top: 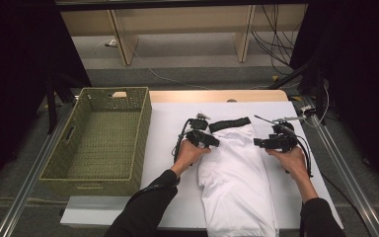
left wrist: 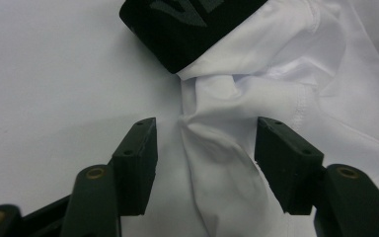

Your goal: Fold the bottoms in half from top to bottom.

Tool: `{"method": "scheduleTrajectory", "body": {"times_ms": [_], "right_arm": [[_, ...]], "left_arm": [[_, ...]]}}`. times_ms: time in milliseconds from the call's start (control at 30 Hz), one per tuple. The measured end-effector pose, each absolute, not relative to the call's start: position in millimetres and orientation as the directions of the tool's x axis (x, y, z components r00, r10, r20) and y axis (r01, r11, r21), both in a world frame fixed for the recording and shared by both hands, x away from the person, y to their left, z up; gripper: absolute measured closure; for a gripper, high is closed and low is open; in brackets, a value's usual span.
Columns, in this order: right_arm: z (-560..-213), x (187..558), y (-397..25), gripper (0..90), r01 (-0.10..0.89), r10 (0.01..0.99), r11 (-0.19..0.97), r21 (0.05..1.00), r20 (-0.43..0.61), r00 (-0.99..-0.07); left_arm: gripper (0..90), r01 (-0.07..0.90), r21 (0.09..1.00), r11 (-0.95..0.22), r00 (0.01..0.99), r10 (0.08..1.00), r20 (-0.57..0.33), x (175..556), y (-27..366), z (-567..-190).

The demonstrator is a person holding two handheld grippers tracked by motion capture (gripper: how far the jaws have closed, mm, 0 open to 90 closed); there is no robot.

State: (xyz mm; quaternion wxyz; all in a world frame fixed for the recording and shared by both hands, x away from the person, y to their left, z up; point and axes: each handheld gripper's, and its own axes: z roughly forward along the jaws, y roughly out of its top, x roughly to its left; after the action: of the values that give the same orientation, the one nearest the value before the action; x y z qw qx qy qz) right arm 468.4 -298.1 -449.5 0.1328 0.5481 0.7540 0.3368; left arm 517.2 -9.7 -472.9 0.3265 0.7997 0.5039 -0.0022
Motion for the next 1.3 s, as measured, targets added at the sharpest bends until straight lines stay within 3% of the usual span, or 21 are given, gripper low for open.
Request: {"method": "scheduleTrajectory", "body": {"times_ms": [633, 867, 1300], "right_arm": [[-452, 480, -288, 27.2, 0.753, 0.917, 0.181, 0.633, 0.168, -0.362], [-460, 494, -282, 29.1, 0.785, 0.922, 0.190, 0.589, 0.168, -0.349], [-468, 512, -284, 43.9, 0.829, 0.931, 0.179, 0.530, 0.180, -0.317]], "left_arm": [[84.2, 0.790, 0.530, -0.307, 0.521, 0.792, -0.318, 522, -13, -478], [87.5, 0.775, 0.543, -0.324, 0.539, 0.787, -0.300, 519, -14, -477], [87.7, 0.763, 0.554, -0.332, 0.556, 0.774, -0.302, 518, -11, -471]]}}
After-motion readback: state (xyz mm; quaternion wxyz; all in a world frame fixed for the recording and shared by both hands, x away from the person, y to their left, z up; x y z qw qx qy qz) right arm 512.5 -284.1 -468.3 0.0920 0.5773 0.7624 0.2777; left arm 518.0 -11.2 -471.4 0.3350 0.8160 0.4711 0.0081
